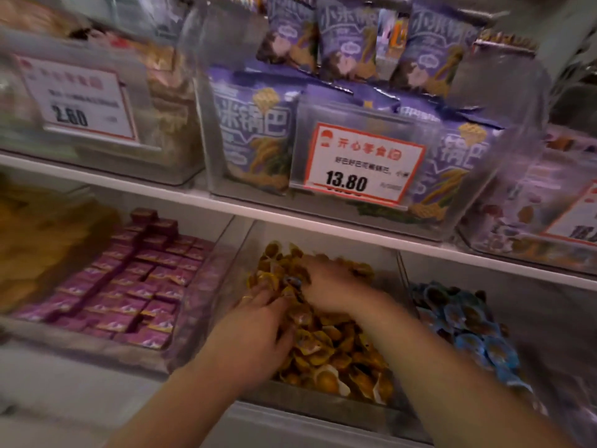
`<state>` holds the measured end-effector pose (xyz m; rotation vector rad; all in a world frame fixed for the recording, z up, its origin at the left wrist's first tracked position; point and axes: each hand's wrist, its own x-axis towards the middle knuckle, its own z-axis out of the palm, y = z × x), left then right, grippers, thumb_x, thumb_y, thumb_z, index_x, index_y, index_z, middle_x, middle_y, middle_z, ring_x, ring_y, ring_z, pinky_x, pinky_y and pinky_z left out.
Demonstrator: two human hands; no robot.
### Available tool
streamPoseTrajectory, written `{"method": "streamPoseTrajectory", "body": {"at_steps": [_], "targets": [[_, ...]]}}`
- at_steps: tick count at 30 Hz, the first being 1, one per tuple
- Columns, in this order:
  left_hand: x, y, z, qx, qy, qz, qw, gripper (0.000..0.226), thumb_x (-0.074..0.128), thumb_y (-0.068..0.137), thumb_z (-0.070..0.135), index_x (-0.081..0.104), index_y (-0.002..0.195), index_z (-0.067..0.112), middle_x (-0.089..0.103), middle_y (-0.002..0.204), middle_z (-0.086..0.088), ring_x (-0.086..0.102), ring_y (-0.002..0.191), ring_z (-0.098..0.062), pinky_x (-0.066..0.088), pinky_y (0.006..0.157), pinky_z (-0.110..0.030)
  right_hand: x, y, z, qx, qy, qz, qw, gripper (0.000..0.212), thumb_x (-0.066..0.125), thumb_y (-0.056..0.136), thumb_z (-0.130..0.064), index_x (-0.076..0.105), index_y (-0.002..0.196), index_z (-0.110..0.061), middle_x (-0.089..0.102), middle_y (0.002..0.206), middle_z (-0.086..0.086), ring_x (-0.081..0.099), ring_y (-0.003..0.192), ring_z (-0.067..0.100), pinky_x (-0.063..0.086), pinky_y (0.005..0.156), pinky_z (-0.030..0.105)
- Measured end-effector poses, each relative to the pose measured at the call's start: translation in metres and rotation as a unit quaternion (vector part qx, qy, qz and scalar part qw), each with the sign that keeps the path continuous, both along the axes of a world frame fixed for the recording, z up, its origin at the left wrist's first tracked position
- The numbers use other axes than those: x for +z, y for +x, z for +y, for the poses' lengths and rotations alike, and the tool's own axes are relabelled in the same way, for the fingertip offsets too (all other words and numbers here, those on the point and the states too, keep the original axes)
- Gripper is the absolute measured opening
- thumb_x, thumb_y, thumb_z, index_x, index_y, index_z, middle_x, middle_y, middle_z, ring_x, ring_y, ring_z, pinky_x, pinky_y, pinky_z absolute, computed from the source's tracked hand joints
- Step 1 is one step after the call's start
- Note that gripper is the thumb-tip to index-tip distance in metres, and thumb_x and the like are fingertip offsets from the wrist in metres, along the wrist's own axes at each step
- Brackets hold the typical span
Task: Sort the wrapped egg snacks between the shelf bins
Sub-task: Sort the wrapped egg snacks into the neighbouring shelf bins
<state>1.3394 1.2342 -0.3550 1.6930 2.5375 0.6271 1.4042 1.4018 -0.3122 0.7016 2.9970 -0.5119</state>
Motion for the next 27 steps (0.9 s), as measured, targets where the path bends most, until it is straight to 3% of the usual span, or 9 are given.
{"method": "streamPoseTrajectory", "body": {"at_steps": [4,11,13,15,19,21,23,25,27], "targets": [[-0.004,-0.001,0.002,-0.002,-0.022,0.000,1.000,0.053,0.030,0.087,0.050,0.049,0.132,0.032,0.051,0.135,0.008,0.031,0.142,-0.018,0.036,0.111,-0.036,-0.025,-0.019,0.013,0.027,-0.025,-0.046,0.998,0.020,0.058,0.091,-0.032,0.070,0.100,-0.019,0.070,0.107,0.007,0.065,0.100,0.026,0.052,0.084,0.033],[0.001,-0.003,0.001,-0.010,-0.022,-0.020,0.999,0.047,0.035,0.089,0.048,0.053,0.128,0.029,0.054,0.130,0.004,0.036,0.139,-0.019,0.039,0.109,-0.040,0.004,-0.005,0.042,-0.073,0.026,-0.059,0.995,0.018,0.070,0.082,-0.040,0.063,0.091,-0.026,0.065,0.099,-0.001,0.063,0.096,0.019,0.043,0.072,0.024],[0.007,-0.002,0.002,0.002,0.034,-0.068,0.997,0.044,0.042,0.092,0.050,0.054,0.129,0.030,0.057,0.127,0.005,0.047,0.128,-0.017,0.045,0.101,-0.036,0.023,0.012,0.046,-0.112,-0.031,0.001,0.993,0.015,0.068,0.089,-0.036,0.063,0.084,-0.023,0.065,0.085,-0.005,0.063,0.076,0.007,0.039,0.059,0.019],[0.015,-0.001,0.003,0.023,0.115,-0.126,0.985,0.049,0.050,0.091,0.056,0.048,0.135,0.034,0.061,0.122,0.010,0.058,0.114,-0.012,0.051,0.091,-0.032,0.037,0.025,0.033,-0.125,-0.197,0.086,0.969,0.014,0.066,0.094,-0.030,0.067,0.083,-0.020,0.069,0.078,-0.005,0.063,0.062,-0.001,0.043,0.054,0.012],[0.027,0.004,0.003,0.013,0.208,-0.210,0.955,0.040,0.065,0.088,0.046,0.054,0.126,0.040,0.070,0.105,0.015,0.065,0.097,-0.003,0.051,0.077,-0.024,0.032,0.038,-0.008,-0.073,-0.340,0.140,0.927,0.007,0.070,0.088,-0.027,0.074,0.092,-0.023,0.077,0.093,-0.003,0.070,0.089,0.008,0.054,0.083,0.025],[0.030,0.003,0.001,0.018,0.227,-0.177,0.957,0.029,0.066,0.091,0.029,0.061,0.118,0.037,0.072,0.098,0.013,0.066,0.090,-0.007,0.046,0.068,-0.021,0.028,0.040,-0.015,-0.093,-0.289,0.160,0.939,0.014,0.068,0.090,-0.036,0.074,0.096,-0.025,0.076,0.097,-0.004,0.070,0.095,0.011,0.054,0.089,0.030],[0.032,0.002,-0.002,0.027,0.232,-0.174,0.957,0.024,0.063,0.093,0.024,0.063,0.115,0.033,0.072,0.095,0.011,0.066,0.086,-0.009,0.045,0.066,-0.024,0.034,0.047,-0.013,-0.103,-0.180,0.115,0.971,0.021,0.061,0.094,-0.043,0.073,0.094,-0.025,0.075,0.094,-0.003,0.068,0.091,0.010,0.053,0.087,0.030],[0.031,0.003,-0.004,0.031,0.225,-0.184,0.956,0.020,0.061,0.095,0.028,0.061,0.115,0.032,0.070,0.094,0.012,0.065,0.083,-0.007,0.044,0.063,-0.023,0.034,0.057,-0.011,-0.069,-0.175,-0.017,0.982,0.032,0.052,0.101,-0.037,0.073,0.090,-0.014,0.074,0.090,0.009,0.066,0.082,0.017,0.053,0.080,0.034],[0.030,0.004,-0.005,0.044,0.231,-0.232,0.944,0.017,0.061,0.095,0.031,0.060,0.111,0.034,0.070,0.092,0.013,0.064,0.080,-0.002,0.049,0.064,-0.024,0.027,0.062,-0.015,-0.004,-0.154,-0.150,0.977,0.038,0.048,0.102,-0.036,0.068,0.075,-0.018,0.065,0.071,-0.002,0.056,0.069,0.013,0.048,0.070,0.034]]}}
